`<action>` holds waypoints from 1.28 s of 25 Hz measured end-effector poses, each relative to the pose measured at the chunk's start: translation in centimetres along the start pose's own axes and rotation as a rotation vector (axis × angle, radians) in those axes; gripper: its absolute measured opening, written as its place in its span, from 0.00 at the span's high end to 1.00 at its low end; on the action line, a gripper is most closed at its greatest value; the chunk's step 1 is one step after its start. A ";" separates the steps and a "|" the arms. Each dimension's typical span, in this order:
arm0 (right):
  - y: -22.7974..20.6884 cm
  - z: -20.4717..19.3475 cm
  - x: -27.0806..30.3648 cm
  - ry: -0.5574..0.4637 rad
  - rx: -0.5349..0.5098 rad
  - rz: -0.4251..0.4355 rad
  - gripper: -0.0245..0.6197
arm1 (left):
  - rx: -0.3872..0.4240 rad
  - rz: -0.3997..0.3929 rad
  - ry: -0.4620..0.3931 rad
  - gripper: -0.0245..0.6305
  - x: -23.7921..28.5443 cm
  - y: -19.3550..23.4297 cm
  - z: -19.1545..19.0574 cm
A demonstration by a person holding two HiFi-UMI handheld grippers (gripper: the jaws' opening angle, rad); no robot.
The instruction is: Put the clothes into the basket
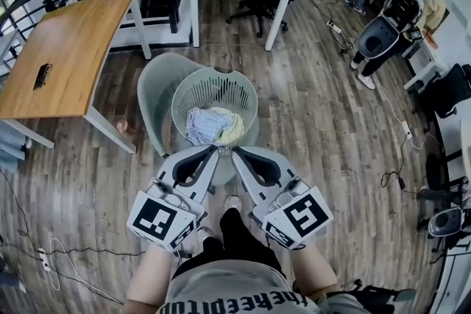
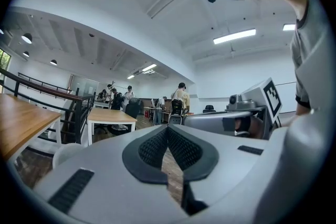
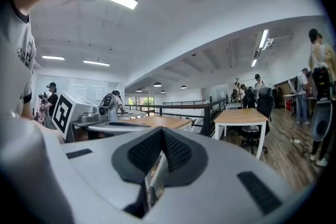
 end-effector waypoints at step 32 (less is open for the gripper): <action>3.7 0.9 -1.3 -0.042 -0.015 -0.017 0.95 | 0.042 -0.015 -0.034 0.94 -3.9 -1.7 0.9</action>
Point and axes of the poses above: the fingertips, and each gripper's own axes: x forward along the fingers, y to its left, z out of its top, the point moved 8 cm from there along -x, backward along the fingers, and after that the axes turned 6 degrees about -z, right-handed, at the moved point
